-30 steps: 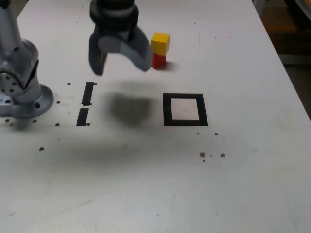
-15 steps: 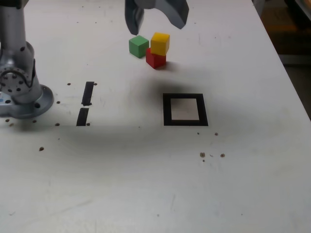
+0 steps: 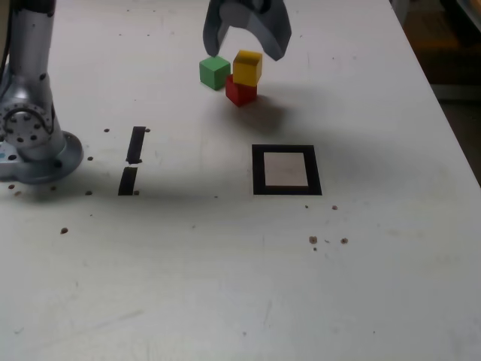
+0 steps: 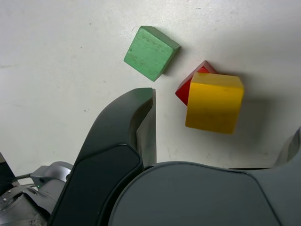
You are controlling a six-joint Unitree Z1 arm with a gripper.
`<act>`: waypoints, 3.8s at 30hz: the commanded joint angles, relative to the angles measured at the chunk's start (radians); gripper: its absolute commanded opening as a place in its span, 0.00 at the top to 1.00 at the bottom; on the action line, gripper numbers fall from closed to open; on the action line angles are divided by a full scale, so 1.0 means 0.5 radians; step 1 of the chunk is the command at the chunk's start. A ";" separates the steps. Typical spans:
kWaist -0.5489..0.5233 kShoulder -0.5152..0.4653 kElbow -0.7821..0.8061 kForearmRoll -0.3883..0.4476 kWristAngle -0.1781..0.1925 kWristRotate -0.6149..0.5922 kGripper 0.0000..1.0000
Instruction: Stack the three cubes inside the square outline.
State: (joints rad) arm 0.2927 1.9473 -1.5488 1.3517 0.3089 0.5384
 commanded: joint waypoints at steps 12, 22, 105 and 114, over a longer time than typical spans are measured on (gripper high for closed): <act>0.013 0.048 0.137 -0.215 0.006 -0.026 0.48; 0.013 0.065 0.145 -0.267 -0.011 -0.034 0.59; 0.274 0.250 0.192 -0.314 -0.359 -0.976 0.52; 0.274 0.235 0.218 -0.350 -0.383 -0.968 0.74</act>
State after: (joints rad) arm 0.4284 2.0707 -1.4435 1.1731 0.1173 0.0531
